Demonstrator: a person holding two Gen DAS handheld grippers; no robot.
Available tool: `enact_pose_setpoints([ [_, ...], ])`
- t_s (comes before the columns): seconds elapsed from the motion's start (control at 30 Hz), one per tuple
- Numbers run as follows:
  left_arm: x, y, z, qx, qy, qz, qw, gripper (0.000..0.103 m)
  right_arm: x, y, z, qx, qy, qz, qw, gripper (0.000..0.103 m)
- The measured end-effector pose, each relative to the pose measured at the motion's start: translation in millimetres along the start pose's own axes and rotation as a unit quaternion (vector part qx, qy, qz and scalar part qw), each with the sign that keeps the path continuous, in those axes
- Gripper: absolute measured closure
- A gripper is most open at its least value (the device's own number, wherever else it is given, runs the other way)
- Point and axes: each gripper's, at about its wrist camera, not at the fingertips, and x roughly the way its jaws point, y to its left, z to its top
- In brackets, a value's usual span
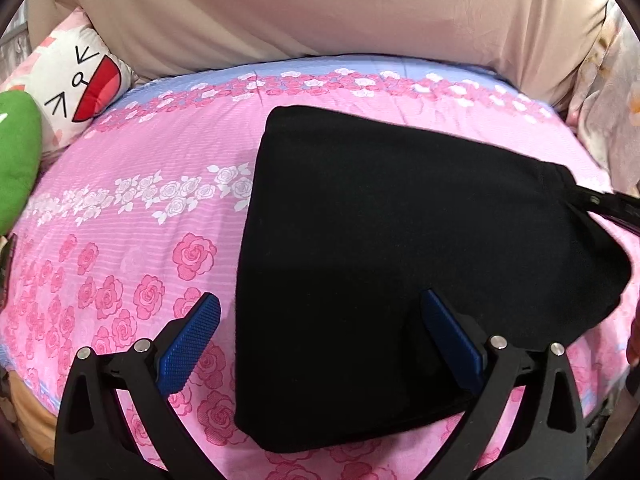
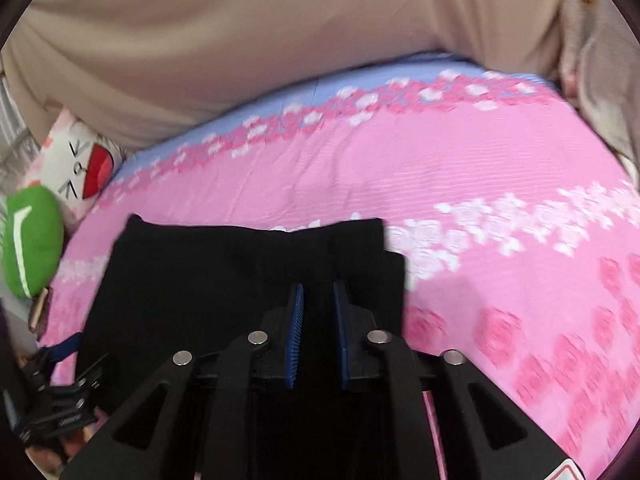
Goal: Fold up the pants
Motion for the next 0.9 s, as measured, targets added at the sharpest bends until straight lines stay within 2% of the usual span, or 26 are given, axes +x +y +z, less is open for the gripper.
enact_pose_setpoints([
  [0.03, -3.3, 5.5, -0.1, -0.008, -0.003, -0.016, 0.9998, 0.005, -14.3, -5.2, -6.4, 0.004, -0.009, -0.008, 1.0, 0.062],
  [0.1, -5.7, 16.4, -0.8, -0.026, 0.0, -0.052, 0.9983, 0.005, -32.6, -15.9, -20.5, 0.01, -0.006, -0.011, 1.0, 0.054],
  [0.2, 1.1, 37.5, -2.8, -0.074, 0.028, -0.119, 0.9898, 0.005, -42.1, -35.3, -46.3, 0.047, 0.028, 0.023, 0.998, 0.04],
  [0.23, 6.1, 43.8, -4.3, -0.092, 0.037, -0.137, 0.9855, 0.005, -41.2, -39.3, -51.0, 0.056, 0.036, 0.031, 0.997, 0.04],
  [0.33, 23.0, 46.8, -9.0, -0.114, 0.067, -0.162, 0.9778, 0.005, -33.8, -45.6, -69.2, 0.091, 0.062, 0.075, 0.991, 0.036],
  [0.37, 22.0, 44.1, -9.3, -0.111, 0.055, -0.16, 0.9792, 0.005, -28.2, -42.6, -73.0, 0.091, 0.073, 0.086, 0.989, 0.033],
  [0.43, 27.3, 36.1, -7.0, -0.103, 0.061, -0.19, 0.9743, 0.005, -19.9, -36.7, -75.8, 0.086, 0.083, 0.086, 0.989, 0.03],
  [0.47, 26.7, 33.5, -6.5, -0.102, 0.058, -0.192, 0.9743, 0.007, -15.3, -34.4, -76.4, 0.091, 0.085, 0.093, 0.988, 0.028],
  [0.5, 28.3, 30.6, -5.3, -0.099, 0.059, -0.198, 0.9734, 0.008, -14.0, -32.9, -76.0, 0.094, 0.08, 0.098, 0.987, 0.028],
  [0.53, 28.9, 28.2, -4.2, -0.096, 0.058, -0.186, 0.9761, 0.021, -11.9, -30.7, -75.0, 0.094, 0.078, 0.106, 0.987, 0.03],
  [0.57, 27.9, 27.6, -3.3, -0.091, 0.055, -0.175, 0.9788, 0.04, -9.7, -27.1, -73.8, 0.089, 0.075, 0.107, 0.987, 0.039],
  [0.6, 26.5, 28.1, -2.0, -0.088, 0.053, -0.176, 0.979, 0.048, -9.8, -24.0, -72.7, 0.083, 0.069, 0.1, 0.989, 0.053],
  [0.67, 16.8, 39.5, 1.3, -0.094, 0.042, -0.193, 0.9757, 0.074, -16.5, -16.8, -67.8, 0.078, 0.058, 0.123, 0.988, 0.067],
  [0.7, 11.5, 45.1, 3.0, -0.094, 0.038, -0.198, 0.975, 0.08, -24.8, -11.5, -64.8, 0.073, 0.051, 0.133, 0.987, 0.068],
  [0.8, -12.6, 59.3, 10.2, -0.089, 0.022, -0.209, 0.9737, 0.083, -45.5, 3.7, -58.9, 0.06, 0.034, 0.157, 0.985, 0.069],
  [0.9, -28.0, 61.4, 5.9, -0.074, 0.017, -0.189, 0.9791, 0.083, -52.4, 10.0, -66.2, 0.055, 0.041, 0.169, 0.983, 0.068],
])
